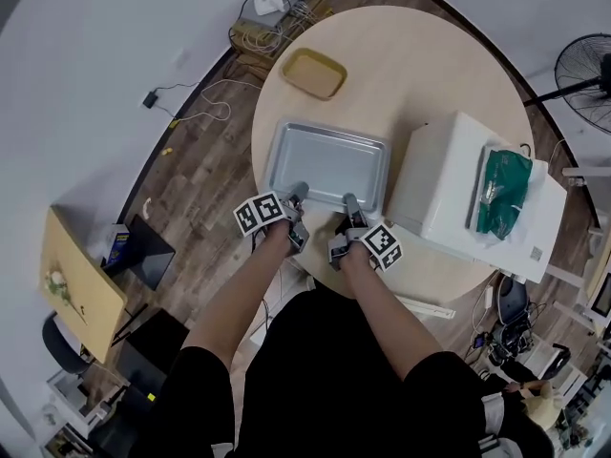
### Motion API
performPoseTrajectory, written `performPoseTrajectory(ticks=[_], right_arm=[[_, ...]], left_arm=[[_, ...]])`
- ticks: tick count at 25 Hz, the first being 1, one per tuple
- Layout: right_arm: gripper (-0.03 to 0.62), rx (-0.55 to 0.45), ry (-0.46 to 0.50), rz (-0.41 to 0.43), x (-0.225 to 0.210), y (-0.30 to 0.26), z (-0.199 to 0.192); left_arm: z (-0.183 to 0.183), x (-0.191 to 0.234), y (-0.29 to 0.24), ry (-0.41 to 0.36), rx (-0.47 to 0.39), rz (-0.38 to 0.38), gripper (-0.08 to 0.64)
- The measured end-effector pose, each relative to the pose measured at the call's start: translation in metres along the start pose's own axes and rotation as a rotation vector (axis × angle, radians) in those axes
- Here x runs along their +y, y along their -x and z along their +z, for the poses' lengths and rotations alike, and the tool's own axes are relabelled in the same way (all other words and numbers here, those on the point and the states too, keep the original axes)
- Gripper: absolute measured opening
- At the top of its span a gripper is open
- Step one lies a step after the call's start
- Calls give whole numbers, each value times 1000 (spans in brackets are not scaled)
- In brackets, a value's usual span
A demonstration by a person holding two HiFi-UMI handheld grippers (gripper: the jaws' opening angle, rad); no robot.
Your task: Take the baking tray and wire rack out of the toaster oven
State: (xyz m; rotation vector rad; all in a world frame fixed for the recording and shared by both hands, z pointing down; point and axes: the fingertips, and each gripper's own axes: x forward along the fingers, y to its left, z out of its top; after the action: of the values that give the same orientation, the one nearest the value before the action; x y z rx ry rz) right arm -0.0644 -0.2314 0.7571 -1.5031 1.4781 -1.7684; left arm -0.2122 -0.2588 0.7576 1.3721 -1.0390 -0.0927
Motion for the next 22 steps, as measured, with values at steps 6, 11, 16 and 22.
performPoseTrajectory(ticks=[6,11,16,22], right_arm=[[91,-7,-27,-55,-3,-9,1],[92,11,26,-143,-6,-7,3],[113,13,91,-257,-5,-8,2],[157,-6,146,-335,-8,0,9]], left_arm=[[9,2,-10,-40,27,69,95],[5,0,-13,-62,62,110,109],[8,-2,-13,-104,78,202,131],[10,1,-8,-160,92,308,177]])
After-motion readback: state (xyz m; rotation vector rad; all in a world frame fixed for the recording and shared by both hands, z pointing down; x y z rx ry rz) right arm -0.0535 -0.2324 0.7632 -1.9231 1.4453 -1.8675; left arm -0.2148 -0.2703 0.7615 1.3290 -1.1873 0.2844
